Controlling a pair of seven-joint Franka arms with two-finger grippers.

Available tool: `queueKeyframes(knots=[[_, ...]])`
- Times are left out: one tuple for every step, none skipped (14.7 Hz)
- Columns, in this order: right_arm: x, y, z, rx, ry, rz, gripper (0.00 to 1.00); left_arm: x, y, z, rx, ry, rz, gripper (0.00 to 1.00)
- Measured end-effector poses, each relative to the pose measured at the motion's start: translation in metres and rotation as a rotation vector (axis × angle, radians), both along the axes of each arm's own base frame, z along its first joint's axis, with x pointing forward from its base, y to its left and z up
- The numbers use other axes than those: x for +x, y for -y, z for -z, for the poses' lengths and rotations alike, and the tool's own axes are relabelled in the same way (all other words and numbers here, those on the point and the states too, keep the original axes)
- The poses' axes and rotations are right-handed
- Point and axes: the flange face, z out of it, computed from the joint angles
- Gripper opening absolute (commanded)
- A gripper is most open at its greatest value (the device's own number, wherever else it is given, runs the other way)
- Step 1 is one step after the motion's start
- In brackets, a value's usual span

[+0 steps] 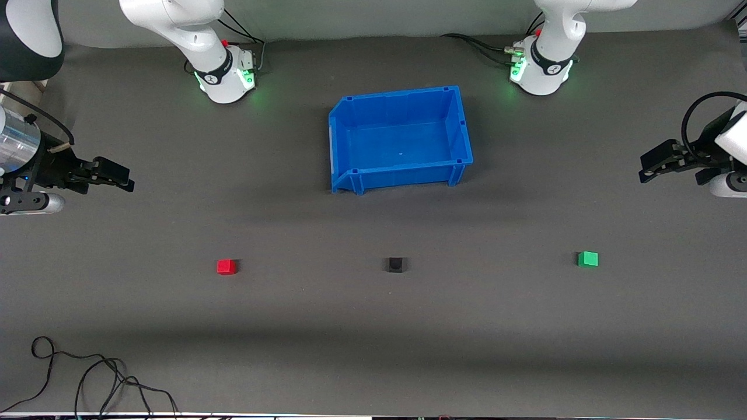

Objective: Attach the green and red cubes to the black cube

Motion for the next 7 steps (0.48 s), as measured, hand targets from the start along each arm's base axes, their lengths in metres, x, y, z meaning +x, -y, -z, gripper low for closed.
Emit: queueKeyframes(knots=[[0.0000,0.0000,0.0000,0.000,0.000,0.000,1.00,0.0000,0.0000,0.0000,0.000,0.000,0.000,1.00],[0.0000,0.0000,0.0001,0.000,0.000,0.000,1.00,0.0000,0.0000,0.0000,0.000,0.000,0.000,1.00],[0.0000,0.0000,0.0005,0.000,-0.001,0.000,1.00,0.0000,0.0000,0.0000,0.000,0.000,0.000,1.00],[0.0002,-0.0003,0.0014,0.000,-0.001,0.000,1.00,0.0000,0.0000,0.0000,0.000,0.000,0.000,1.00],[0.0007,-0.0011,0.0027,0.000,0.000,-0.002,1.00,0.0000,-0.0002,0.0000,0.000,0.000,0.000,1.00],[0.0022,-0.0021,0.0046,0.000,0.004,-0.003,1.00,0.0000,-0.0007,0.0000,0.000,0.000,-0.002,1.00],[0.0043,-0.0031,0.0080,0.000,0.003,-0.004,1.00,0.0000,-0.0013,0.0000,-0.001,0.000,-0.006,1.00]])
